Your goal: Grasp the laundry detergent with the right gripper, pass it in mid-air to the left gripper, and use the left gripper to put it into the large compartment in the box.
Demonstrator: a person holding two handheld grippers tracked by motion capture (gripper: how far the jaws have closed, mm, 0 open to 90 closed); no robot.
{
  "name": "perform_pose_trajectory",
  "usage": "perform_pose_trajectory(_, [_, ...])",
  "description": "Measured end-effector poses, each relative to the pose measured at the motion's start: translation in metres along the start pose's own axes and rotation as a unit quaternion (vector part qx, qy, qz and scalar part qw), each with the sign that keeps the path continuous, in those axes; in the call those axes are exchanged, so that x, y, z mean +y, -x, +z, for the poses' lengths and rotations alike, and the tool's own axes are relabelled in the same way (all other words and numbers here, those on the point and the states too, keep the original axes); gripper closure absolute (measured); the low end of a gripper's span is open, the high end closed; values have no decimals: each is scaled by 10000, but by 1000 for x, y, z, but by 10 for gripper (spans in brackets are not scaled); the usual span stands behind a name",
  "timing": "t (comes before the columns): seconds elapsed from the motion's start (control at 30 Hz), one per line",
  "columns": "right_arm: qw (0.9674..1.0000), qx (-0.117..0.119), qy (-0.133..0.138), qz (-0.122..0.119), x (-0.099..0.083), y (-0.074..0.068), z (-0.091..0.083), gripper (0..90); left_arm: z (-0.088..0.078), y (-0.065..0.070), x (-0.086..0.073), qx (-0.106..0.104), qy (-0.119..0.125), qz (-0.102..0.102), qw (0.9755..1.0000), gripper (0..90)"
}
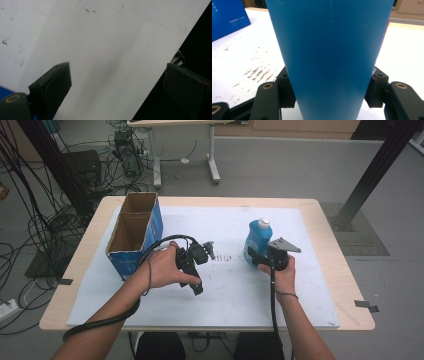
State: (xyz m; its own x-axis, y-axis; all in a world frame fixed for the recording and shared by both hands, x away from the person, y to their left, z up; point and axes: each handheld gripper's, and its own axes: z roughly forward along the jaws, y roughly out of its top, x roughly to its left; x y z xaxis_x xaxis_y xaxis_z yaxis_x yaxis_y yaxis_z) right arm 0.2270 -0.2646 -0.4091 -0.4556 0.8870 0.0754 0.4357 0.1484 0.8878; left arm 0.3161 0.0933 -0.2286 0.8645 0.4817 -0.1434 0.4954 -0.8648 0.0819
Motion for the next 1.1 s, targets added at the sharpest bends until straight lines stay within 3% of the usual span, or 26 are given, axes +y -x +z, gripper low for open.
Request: perform_pose_trajectory(1.1, [9999,-47,61,-136,-3,-3,-1,406,-3,4,4,76,22,-18,10000,88])
